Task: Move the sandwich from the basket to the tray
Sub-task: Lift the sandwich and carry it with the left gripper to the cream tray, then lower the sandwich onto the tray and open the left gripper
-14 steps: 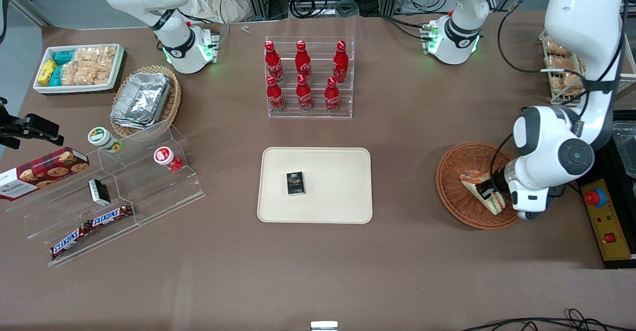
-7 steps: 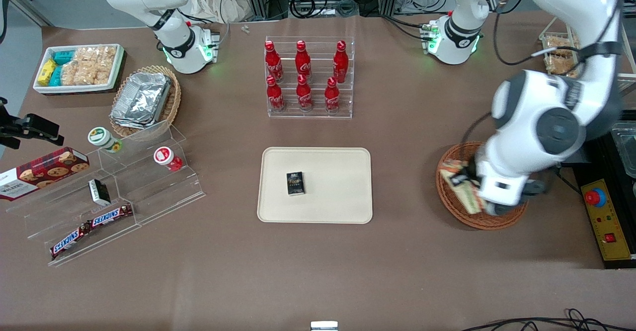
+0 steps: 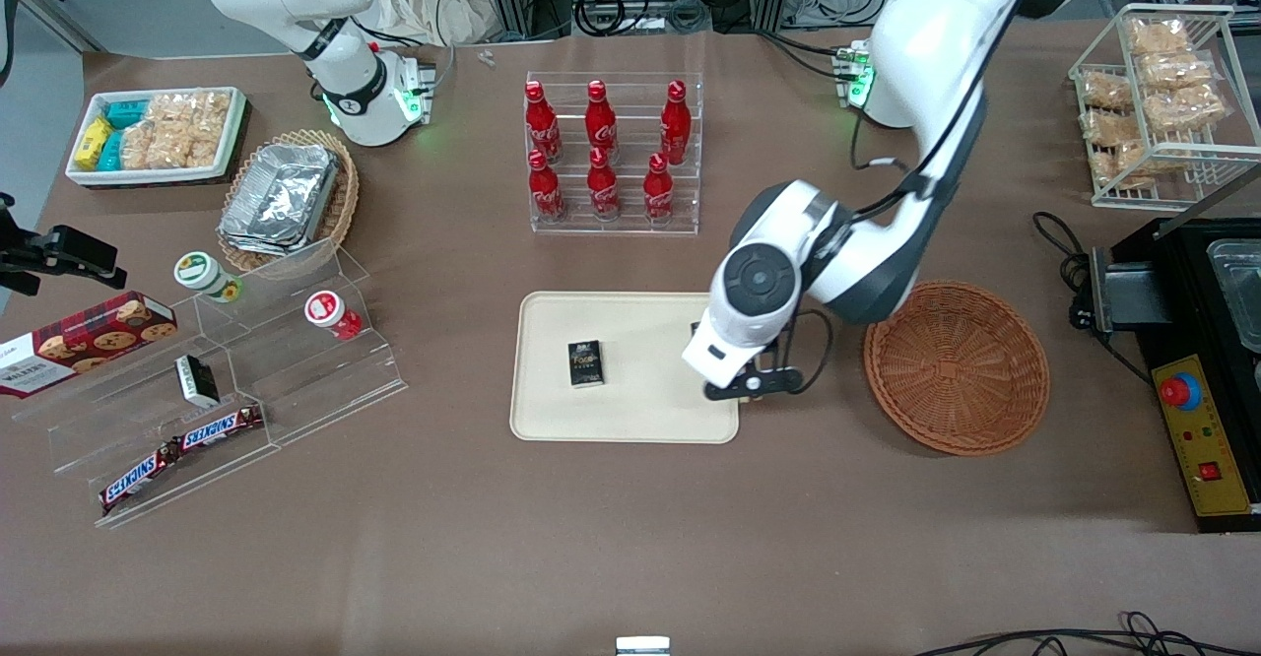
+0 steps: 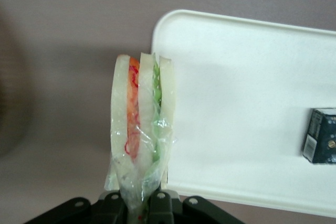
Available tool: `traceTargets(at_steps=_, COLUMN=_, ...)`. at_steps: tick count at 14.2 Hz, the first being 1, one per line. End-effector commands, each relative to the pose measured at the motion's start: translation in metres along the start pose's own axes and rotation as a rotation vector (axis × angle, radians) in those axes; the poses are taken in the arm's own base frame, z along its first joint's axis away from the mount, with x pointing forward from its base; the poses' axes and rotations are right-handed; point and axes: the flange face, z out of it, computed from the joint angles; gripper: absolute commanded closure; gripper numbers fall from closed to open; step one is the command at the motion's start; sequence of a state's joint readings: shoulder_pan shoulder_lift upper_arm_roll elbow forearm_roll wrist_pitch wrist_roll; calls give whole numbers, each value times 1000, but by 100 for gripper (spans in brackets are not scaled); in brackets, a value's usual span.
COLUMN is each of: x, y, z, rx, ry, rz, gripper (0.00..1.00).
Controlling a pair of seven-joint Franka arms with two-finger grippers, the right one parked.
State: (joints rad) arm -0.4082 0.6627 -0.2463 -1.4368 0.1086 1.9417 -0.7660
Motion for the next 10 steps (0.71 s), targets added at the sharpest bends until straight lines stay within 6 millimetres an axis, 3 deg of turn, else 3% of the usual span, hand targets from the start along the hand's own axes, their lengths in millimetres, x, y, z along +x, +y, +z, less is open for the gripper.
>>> traceTargets(at_steps=1, x=-2, y=17, z=22, rx=25, ry=-8, rz=27, gripper=92)
traceTargets(at_steps=3, x=-9, y=32, z=45, rx=28, ry=-16, rz=42, gripper=84)
traceTargets(at_steps=5, x=-18, y=43, z=51, rx=28, ry=-11, rz=61, gripper=81)
traceTargets(at_steps=6, x=-22, y=47, z=55, rx=32, ry=-15, rz=69, gripper=67)
traceTargets(at_steps=7, x=-22, y=47, z=65, rx=43, ry=-24, rz=72, gripper=18)
traceTargets(at_steps=8, x=-22, y=47, z=65, rx=44, ry=-23, rz=72, gripper=0)
traceTargets(at_steps=10, x=-20, y=43, z=57, rx=51, ry=-20, rz=68, gripper=0)
